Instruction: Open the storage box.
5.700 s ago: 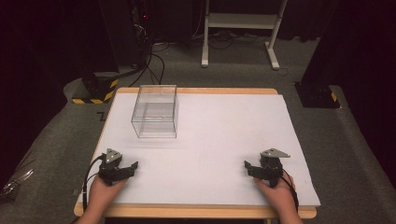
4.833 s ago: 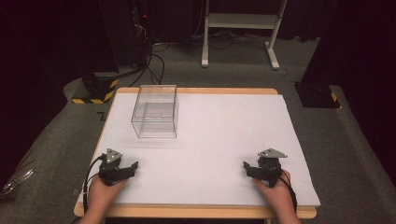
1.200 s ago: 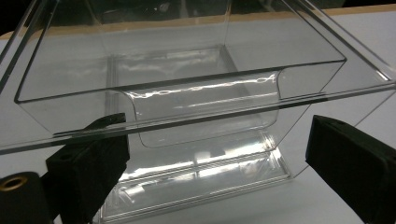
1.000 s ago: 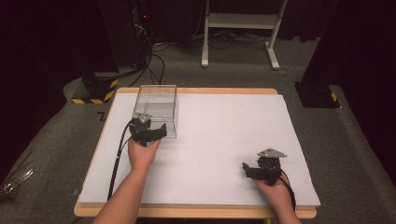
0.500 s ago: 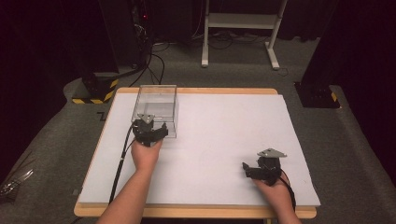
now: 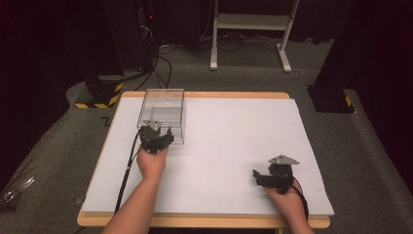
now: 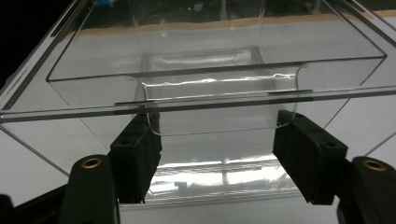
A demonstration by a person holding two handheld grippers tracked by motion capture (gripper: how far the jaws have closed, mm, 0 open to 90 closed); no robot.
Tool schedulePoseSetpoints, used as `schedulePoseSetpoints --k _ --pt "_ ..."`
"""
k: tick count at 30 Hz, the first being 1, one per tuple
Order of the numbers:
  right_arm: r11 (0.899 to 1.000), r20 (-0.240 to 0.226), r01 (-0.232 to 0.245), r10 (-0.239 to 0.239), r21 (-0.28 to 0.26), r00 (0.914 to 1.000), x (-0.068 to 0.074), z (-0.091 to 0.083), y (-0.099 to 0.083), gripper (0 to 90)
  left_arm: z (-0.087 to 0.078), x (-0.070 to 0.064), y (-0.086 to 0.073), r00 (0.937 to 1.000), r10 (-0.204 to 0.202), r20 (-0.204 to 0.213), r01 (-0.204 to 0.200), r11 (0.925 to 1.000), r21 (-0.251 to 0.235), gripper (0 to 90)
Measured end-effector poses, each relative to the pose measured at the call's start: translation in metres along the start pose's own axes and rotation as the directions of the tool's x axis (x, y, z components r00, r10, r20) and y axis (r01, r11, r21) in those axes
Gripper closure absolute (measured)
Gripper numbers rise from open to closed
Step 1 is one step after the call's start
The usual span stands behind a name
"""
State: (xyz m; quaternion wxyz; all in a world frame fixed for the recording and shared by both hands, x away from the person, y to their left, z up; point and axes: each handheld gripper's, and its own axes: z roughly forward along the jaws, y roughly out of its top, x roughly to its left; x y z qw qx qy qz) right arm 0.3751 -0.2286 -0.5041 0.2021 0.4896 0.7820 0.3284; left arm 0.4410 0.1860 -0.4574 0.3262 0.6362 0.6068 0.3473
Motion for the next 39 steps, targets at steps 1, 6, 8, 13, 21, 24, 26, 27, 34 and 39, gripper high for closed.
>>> schedulePoseSetpoints --k 1,6,8,13,21,24,26,27,34,39 --pt "1.0 0.0 0.0 0.0 -0.001 1.0 0.0 0.0 0.0 14.0 0.0 0.0 0.0 1.0 0.005 -0.002 -0.005 1.0 0.0 33.1" --pt "1.0 0.0 0.0 0.0 0.0 1.0 0.0 0.0 0.0 14.0 -0.002 -0.001 -0.001 1.0 0.008 0.0 -0.008 1.0 -0.001 33.3" --pt "1.0 0.0 0.0 0.0 0.0 1.0 0.0 0.0 0.0 14.0 -0.002 -0.001 -0.002 1.0 0.009 -0.001 -0.009 1.0 -0.003 33.3" --pt "1.0 0.0 0.0 0.0 0.0 1.0 0.0 0.0 0.0 14.0 -0.005 -0.001 -0.005 0.9999 0.017 0.0 -0.017 0.9998 -0.011 33.7" --pt "1.0 0.001 -0.001 0.001 0.0 1.0 0.0 0.0 0.0 14.0 -0.008 -0.001 -0.008 0.9997 0.023 -0.006 -0.023 0.9995 -0.02 34.4" --pt "1.0 0.002 0.0 0.0 0.001 1.0 0.0 0.0 0.0 14.0 -0.009 -0.002 -0.01 0.9994 0.032 -0.012 -0.032 0.9992 -0.022 35.2" --pt "1.0 0.002 0.0 0.0 0.001 1.0 0.0 0.0 0.0 14.0 -0.011 -0.001 -0.012 0.9988 0.04 -0.027 -0.041 0.9989 -0.024 38.7" --pt "1.0 0.002 0.0 0.0 0.001 1.0 0.0 0.0 0.0 14.0 -0.011 0.001 -0.014 0.9992 0.031 -0.025 -0.032 0.999 -0.03 46.7" --pt "1.0 0.005 0.002 -0.002 0.003 1.0 0.001 0.0 0.0 14.0 -0.017 0.006 -0.018 0.9999 0.015 -0.005 -0.015 0.9985 -0.053 45.7" --pt "1.0 0.006 0.005 -0.005 0.003 1.0 0.001 0.0 0.0 14.0 -0.014 0.006 -0.015 0.9999 -0.014 0.007 0.014 0.9993 -0.036 27.7"
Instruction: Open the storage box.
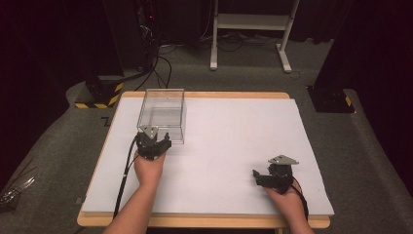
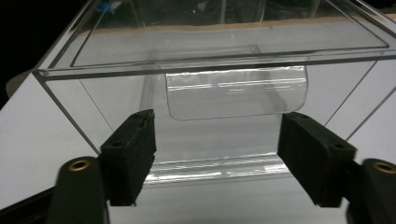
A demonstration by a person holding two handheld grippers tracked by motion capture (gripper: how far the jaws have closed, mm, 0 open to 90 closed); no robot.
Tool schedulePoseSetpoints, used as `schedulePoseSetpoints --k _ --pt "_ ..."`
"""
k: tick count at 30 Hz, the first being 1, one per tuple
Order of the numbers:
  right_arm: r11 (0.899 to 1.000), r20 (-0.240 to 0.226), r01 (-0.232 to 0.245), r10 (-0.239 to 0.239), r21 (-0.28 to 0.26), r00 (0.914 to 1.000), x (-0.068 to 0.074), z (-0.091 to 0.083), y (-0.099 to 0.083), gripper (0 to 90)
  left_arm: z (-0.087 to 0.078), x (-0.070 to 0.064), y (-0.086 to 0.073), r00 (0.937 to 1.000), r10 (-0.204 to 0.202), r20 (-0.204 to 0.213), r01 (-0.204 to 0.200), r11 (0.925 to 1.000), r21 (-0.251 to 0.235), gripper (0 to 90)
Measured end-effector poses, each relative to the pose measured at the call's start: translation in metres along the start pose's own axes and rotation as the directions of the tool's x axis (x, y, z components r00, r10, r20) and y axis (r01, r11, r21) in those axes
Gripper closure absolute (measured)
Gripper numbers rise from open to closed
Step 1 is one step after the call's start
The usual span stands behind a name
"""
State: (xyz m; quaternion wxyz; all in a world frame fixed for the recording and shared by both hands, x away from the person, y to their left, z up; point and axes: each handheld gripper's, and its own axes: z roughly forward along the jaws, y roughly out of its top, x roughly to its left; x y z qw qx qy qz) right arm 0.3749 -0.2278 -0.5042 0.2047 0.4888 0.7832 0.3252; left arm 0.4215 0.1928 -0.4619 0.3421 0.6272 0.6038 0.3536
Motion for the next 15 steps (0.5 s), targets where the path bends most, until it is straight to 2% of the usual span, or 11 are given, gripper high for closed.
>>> schedulePoseSetpoints --k 3,5,9,10,13,14,15 --pt "1.0 0.0 0.0 0.0 0.0 1.0 0.0 0.0 0.0 14.0 0.001 -0.001 0.002 1.0 -0.003 0.007 0.003 1.0 -0.003 23.9" --pt "1.0 -0.002 -0.003 0.003 0.0 1.0 0.0 0.0 0.0 14.0 0.0 -0.005 0.007 0.9995 -0.02 0.023 0.021 0.9996 -0.021 23.5" --pt "1.0 -0.003 -0.004 0.004 -0.001 1.0 0.0 0.0 0.0 14.0 0.0 -0.009 0.013 0.9994 -0.013 0.031 0.013 0.9999 -0.003 20.5" --pt "1.0 -0.003 -0.005 0.005 -0.001 1.0 0.0 0.0 0.0 14.0 0.001 -0.008 0.016 0.9991 -0.032 0.026 0.032 0.9995 0.008 21.5" --pt "1.0 -0.004 -0.005 0.005 -0.002 1.0 0.0 0.0 0.0 14.0 0.001 -0.007 0.017 0.9991 -0.042 0.008 0.042 0.9991 0.007 27.0" --pt "1.0 -0.004 -0.006 0.006 -0.002 1.0 0.0 0.0 0.0 14.0 0.001 -0.006 0.017 0.9993 -0.038 0.002 0.038 0.9992 0.008 31.5" --pt "1.0 -0.004 -0.006 0.006 -0.002 1.0 0.0 0.0 0.0 14.0 0.001 -0.006 0.017 0.9993 -0.038 0.002 0.038 0.9992 0.008 31.7"
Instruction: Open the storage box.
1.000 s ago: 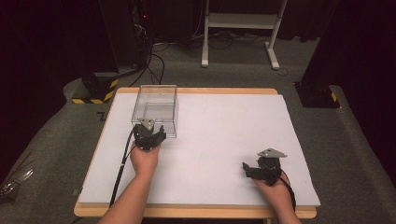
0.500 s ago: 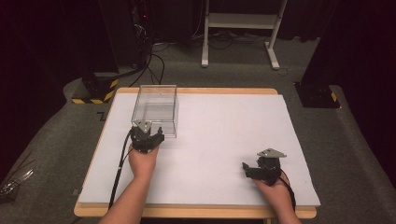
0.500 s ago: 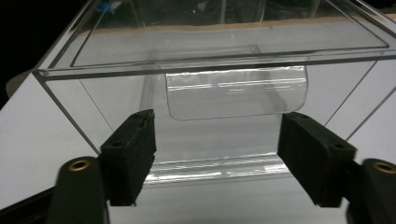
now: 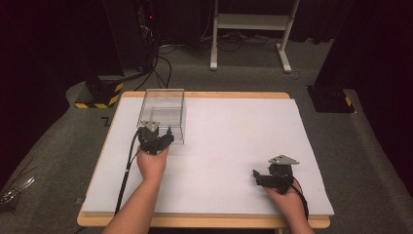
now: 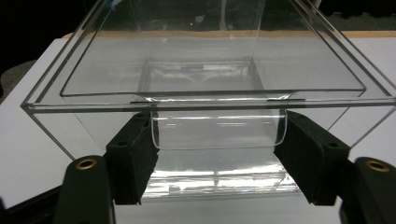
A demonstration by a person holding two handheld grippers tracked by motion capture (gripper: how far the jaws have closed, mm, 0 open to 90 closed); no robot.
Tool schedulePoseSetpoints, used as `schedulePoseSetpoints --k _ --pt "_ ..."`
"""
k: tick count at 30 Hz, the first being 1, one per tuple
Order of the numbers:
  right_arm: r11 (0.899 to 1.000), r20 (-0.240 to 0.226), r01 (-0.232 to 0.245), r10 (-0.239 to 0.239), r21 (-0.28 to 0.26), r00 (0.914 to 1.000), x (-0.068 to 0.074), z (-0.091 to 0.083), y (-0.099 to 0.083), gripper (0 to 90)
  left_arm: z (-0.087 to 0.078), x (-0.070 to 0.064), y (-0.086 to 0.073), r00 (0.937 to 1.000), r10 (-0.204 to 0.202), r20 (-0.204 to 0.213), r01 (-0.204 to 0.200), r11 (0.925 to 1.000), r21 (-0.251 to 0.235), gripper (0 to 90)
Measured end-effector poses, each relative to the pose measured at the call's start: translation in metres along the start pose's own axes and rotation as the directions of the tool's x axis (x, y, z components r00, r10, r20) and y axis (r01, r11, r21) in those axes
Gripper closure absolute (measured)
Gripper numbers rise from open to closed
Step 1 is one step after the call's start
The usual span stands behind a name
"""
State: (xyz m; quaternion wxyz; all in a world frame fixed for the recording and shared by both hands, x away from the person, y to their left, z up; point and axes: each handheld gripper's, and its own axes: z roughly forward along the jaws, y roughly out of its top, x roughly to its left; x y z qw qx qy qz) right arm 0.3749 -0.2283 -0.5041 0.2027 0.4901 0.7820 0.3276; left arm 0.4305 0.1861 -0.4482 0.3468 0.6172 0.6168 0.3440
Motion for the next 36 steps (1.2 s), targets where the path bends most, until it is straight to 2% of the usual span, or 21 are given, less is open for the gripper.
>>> schedulePoseSetpoints --k 12,36 --pt "1.0 0.0 0.0 0.0 0.0 1.0 0.0 0.0 0.0 14.0 -0.006 -0.001 -0.003 0.9999 0.014 -0.001 -0.014 0.9999 0.005 32.0" --pt "1.0 -0.001 -0.001 0.001 0.0 1.0 0.0 0.0 0.0 14.0 -0.04 -0.001 -0.024 0.9992 0.039 0.013 -0.039 0.9992 -0.002 32.0"
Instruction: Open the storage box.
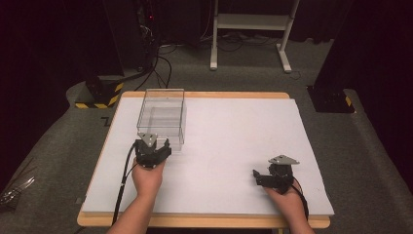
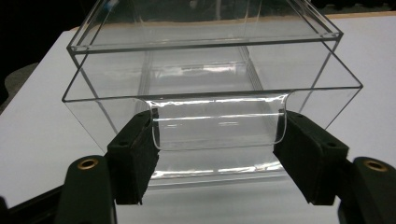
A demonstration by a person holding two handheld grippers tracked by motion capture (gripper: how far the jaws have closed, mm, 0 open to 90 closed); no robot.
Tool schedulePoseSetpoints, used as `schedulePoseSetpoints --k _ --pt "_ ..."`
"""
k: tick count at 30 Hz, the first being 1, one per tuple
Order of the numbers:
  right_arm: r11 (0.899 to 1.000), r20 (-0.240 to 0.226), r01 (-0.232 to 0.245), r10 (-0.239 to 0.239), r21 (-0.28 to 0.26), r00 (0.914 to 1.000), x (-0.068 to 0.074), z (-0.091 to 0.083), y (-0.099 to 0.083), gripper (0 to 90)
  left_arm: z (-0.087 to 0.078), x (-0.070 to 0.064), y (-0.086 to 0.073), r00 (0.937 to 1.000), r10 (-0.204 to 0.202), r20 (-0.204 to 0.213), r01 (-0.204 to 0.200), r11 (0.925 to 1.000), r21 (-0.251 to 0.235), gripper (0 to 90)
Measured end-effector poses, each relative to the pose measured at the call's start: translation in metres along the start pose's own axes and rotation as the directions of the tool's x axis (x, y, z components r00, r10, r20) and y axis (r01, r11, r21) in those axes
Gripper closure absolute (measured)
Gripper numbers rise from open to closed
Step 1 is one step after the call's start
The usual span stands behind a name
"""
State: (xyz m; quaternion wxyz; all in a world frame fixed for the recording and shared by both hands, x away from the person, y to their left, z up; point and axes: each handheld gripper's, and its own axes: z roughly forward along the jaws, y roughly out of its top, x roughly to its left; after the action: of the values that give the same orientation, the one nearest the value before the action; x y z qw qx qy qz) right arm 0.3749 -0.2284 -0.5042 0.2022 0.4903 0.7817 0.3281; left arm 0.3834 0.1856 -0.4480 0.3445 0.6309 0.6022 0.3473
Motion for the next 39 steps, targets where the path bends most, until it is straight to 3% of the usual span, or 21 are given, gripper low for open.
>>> schedulePoseSetpoints --k 39 --pt "1.0 0.005 0.007 -0.007 0.002 1.0 0.001 0.0 0.0 14.0 -0.056 0.004 -0.047 0.999 0.032 0.032 -0.03 0.9988 -0.039 32.0"
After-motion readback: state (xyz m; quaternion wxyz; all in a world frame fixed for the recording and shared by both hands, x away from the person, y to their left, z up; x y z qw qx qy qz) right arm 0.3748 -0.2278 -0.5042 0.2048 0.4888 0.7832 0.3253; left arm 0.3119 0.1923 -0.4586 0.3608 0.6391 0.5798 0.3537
